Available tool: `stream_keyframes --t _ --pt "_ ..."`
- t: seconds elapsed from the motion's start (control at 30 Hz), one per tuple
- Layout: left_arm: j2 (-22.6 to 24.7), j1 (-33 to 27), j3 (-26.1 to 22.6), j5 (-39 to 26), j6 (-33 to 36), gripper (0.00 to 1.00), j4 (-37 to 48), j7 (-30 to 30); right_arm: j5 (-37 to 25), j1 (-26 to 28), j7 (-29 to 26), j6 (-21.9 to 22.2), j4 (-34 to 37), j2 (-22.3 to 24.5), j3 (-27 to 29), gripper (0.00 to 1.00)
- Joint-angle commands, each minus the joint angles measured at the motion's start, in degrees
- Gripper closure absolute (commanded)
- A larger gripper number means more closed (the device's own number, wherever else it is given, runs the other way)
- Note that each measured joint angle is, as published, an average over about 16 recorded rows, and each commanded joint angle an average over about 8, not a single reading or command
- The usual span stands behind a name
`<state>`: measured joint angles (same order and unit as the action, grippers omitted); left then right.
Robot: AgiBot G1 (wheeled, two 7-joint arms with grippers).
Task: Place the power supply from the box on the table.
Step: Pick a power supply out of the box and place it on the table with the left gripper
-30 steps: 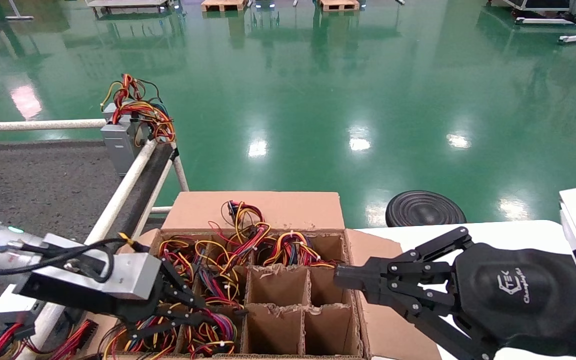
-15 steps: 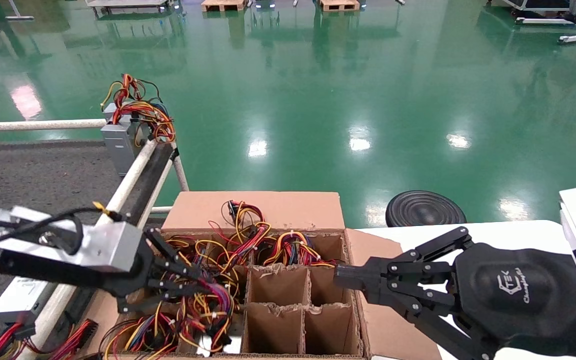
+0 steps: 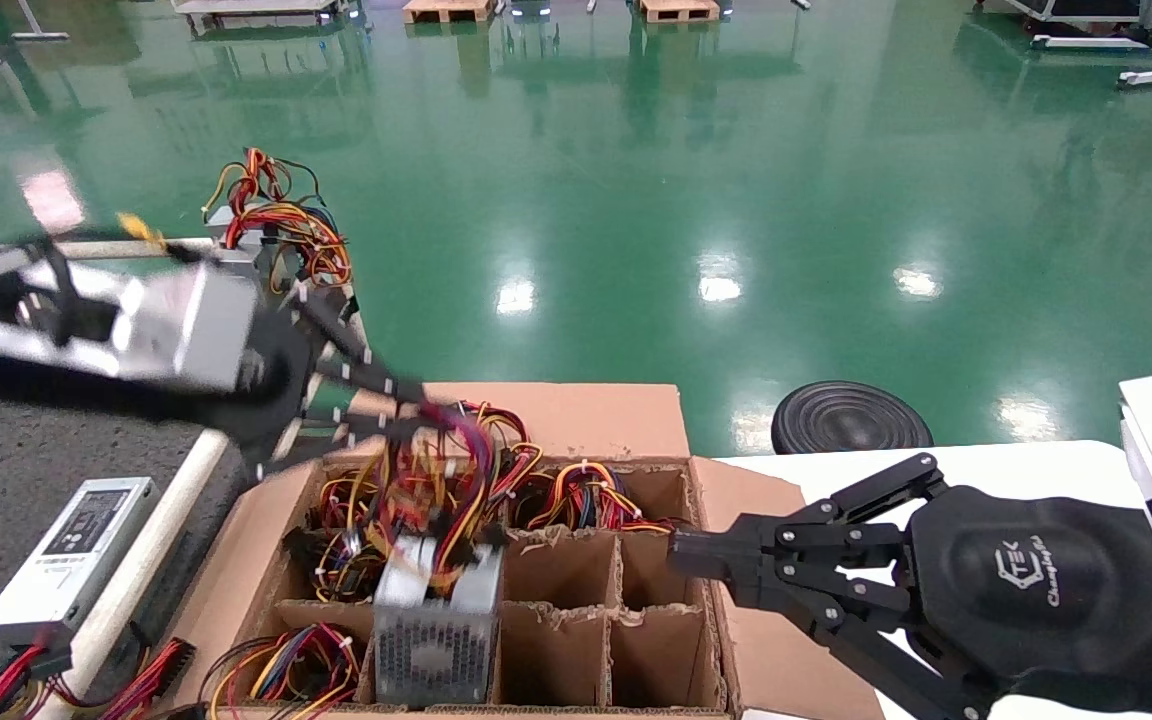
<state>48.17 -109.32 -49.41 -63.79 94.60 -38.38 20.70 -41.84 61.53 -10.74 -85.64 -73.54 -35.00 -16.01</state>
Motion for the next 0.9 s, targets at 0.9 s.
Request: stream_keyframes --t 0.9 --pt "-0.55 -12.8 11.16 -8.7 -4.47 1.0 -1.42 2.21 0.0 0.0 0.0 0.0 0.0 0.0 0.0 1.0"
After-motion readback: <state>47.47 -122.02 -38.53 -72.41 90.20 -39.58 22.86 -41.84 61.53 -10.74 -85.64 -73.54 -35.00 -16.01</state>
